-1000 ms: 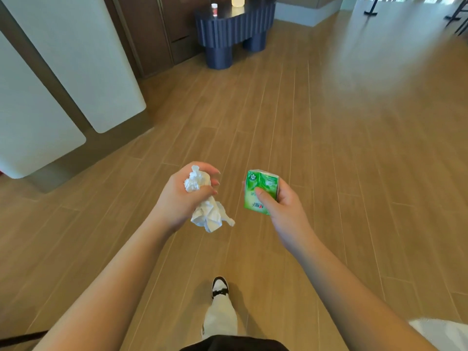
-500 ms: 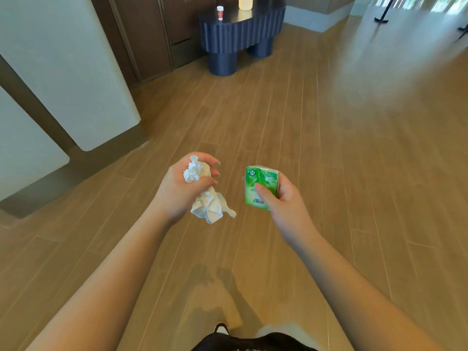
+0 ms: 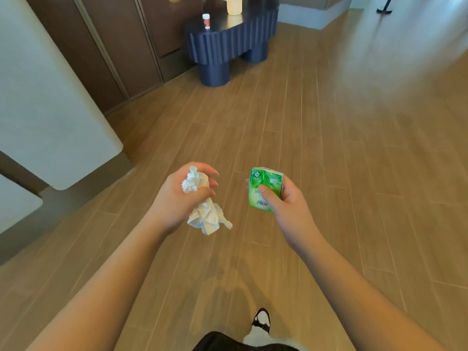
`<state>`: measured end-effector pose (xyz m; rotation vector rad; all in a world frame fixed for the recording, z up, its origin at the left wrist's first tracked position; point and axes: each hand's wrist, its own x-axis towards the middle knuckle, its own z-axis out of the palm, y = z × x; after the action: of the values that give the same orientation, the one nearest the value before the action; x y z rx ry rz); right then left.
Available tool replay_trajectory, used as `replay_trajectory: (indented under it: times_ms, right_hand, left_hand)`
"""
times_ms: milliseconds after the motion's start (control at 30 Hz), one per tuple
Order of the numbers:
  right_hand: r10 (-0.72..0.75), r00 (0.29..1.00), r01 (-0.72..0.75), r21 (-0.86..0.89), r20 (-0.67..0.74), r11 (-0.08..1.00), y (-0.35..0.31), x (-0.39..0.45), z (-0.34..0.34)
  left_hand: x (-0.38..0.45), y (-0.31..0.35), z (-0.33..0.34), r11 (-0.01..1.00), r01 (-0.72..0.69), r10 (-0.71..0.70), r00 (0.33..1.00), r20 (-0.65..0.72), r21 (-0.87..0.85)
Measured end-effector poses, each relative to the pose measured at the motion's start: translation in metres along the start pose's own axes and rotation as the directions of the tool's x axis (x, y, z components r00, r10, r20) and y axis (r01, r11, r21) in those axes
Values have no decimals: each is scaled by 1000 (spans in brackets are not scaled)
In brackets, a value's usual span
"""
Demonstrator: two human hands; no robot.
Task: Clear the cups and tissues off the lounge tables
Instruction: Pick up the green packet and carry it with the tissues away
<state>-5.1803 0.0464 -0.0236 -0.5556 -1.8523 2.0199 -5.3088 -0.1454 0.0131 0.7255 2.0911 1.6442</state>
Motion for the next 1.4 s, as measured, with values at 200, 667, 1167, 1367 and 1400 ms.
replay_trajectory:
  times_ms: [200, 667, 1167, 1367, 1400]
  right_hand:
    - [-46, 998, 45, 25, 45, 999, -22, 108, -16]
    - [-62, 997, 61, 20, 44, 998, -21, 386, 15]
    - [-38, 998, 38, 2, 40, 999, -34, 658, 24]
    - [-4, 999, 2, 31, 53, 1000, -36, 782, -10]
    - [-1, 999, -1, 33, 53, 999, -39, 803, -16]
  left_hand:
    - [103, 10, 3, 999, 0, -3, 997, -71, -32]
    - [366, -35, -56, 993, -30, 12, 987, -159, -112]
    - [645, -36, -82, 997, -44, 36, 992, -118, -63]
    - [770, -39, -63, 998, 21, -29, 990, -136, -61]
    - [792, -36, -59, 998, 31, -39, 990, -135, -62]
